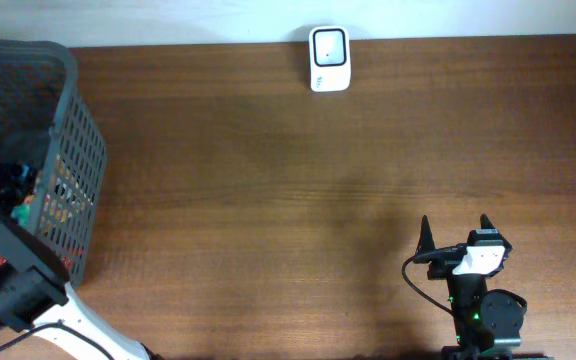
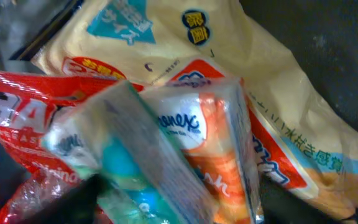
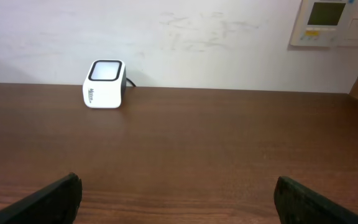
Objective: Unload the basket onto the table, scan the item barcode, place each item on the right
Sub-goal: 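Reach the left gripper into the grey basket and grasp a tissue pack, then carry the green tissue pack to the table centre and release it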
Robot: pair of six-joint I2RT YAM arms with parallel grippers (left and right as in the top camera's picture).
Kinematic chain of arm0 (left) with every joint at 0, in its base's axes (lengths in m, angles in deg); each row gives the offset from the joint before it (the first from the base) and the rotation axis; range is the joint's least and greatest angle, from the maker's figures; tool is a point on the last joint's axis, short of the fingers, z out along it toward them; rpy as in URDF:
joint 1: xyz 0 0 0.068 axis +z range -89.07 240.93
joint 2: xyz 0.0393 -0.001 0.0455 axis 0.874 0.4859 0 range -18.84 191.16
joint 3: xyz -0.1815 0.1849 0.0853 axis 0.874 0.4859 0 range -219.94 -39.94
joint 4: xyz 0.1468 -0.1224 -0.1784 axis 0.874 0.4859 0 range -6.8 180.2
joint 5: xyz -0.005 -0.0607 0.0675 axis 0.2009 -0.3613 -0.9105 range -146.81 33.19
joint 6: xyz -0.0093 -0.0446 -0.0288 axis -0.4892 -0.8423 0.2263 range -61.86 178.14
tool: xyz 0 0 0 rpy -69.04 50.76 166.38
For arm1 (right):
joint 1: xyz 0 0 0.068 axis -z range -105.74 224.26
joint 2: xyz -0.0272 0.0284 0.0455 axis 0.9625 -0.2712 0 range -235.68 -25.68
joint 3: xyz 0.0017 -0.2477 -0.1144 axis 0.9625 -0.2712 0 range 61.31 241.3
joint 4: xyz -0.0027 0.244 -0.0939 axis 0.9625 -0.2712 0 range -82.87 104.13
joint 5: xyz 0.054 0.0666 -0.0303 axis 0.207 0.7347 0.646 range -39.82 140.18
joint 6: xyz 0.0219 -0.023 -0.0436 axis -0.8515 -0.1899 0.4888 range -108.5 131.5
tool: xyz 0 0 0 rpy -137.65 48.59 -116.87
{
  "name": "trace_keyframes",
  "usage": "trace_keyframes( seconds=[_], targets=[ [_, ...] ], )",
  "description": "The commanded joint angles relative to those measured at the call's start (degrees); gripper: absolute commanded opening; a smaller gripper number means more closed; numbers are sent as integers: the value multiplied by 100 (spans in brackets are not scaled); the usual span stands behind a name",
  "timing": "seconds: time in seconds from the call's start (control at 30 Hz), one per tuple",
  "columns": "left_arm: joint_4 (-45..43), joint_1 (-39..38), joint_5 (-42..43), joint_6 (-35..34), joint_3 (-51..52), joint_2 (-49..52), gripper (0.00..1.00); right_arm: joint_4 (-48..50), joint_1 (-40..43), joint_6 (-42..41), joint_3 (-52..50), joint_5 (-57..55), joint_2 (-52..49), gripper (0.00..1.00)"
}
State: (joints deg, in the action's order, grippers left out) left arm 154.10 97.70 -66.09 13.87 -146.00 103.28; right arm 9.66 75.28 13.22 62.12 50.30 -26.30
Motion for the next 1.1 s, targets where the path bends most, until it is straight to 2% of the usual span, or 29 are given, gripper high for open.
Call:
trace_keyframes(
  seconds=[0.0,0.03,0.1,0.17,0.4,0.5,0.63,0.8,0.93,1.03,1.07],
  targets=[
    [-28,13,-168,-26,50,7,30,-7,-31,-4,-50,31,42,98],
    [-35,13,-168,-26,50,7,21,-7,-31,-4,-50,31,42,98],
    [-37,13,-168,-24,42,0,15,-7,-31,-2,-50,31,42,98],
    [15,13,-157,238,-109,-4,0,-7,-31,-2,-50,31,42,98],
    [1058,13,-144,402,-1720,-212,0,-7,-31,-4,-50,33,42,98],
    [1097,13,-109,402,-1818,-295,0,-7,-31,-4,-50,31,42,98],
    [901,13,350,407,-1864,-479,0,-7,-31,-4,-50,31,42,98],
    [717,-120,398,492,-2717,-1320,0,-7,-31,-4,-50,31,42,98],
    [625,-905,511,492,-2933,-2227,0,-7,-31,-4,-50,31,42,98],
    [632,-1871,984,492,-2927,-2323,0,-7,-31,-4,-50,31,42,98],
    [632,-2411,1086,492,-2898,-2267,0,-7,-31,-4,-50,33,42,98]
  ],
)
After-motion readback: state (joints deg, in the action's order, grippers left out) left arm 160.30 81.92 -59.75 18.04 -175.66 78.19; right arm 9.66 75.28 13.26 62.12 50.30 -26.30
